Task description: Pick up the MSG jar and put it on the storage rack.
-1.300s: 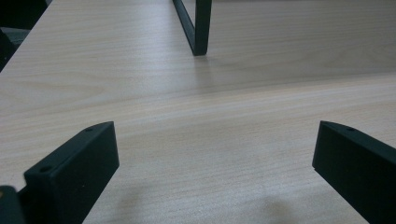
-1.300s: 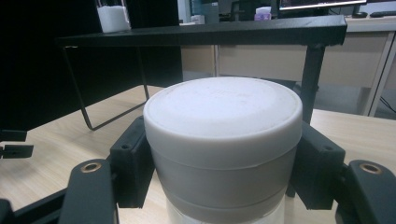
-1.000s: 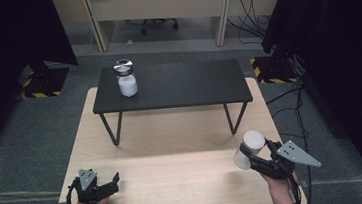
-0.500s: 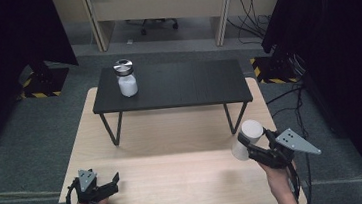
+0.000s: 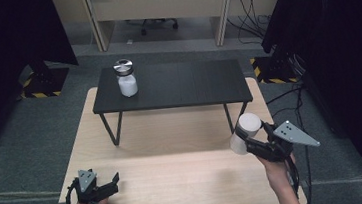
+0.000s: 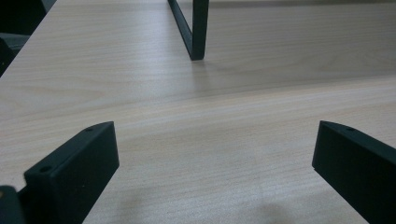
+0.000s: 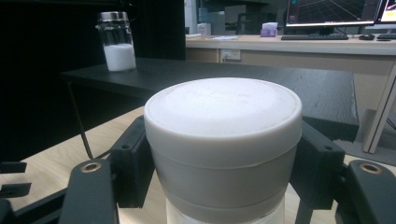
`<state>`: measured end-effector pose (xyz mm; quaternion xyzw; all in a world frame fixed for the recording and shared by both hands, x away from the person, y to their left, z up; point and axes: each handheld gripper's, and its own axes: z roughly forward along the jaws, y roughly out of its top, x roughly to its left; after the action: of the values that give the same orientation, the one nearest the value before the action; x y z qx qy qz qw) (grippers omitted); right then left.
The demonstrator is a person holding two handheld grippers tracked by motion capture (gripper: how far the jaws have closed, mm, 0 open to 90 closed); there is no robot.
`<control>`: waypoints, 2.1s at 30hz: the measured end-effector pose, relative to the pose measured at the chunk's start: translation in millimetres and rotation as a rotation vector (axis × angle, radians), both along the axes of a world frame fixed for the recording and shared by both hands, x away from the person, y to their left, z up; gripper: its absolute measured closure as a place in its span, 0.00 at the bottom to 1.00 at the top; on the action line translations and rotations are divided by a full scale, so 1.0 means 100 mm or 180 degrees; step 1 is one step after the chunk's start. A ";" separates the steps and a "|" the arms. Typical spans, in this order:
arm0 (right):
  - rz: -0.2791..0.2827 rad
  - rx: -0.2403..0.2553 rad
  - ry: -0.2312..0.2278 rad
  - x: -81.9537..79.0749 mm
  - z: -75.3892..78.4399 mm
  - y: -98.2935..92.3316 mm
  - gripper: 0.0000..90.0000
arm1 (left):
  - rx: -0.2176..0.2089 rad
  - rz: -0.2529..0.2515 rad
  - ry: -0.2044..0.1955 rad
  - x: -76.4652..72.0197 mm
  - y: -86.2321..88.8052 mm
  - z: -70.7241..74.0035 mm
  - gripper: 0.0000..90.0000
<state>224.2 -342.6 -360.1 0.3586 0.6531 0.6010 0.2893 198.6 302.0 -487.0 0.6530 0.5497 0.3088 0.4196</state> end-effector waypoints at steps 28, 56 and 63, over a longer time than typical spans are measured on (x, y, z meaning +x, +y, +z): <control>0.0095 -0.0057 -0.0103 0.24 0.39 0.16 0.37 | 0.0001 0.0006 -0.0006 0.00 0.00 0.00 0.00; 0.0038 -0.0034 -0.0109 0.39 0.66 0.23 0.37 | 0.0014 0.0021 0.0002 0.00 -0.01 0.00 0.00; 0.0009 -0.0047 -0.0094 0.41 0.73 0.24 0.37 | 0.0009 0.0016 0.0002 0.00 -0.01 0.00 0.00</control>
<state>265.5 -318.2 -287.4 0.3466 0.6537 0.6018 0.3007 198.4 301.3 -487.1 0.6523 0.5510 0.3104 0.4178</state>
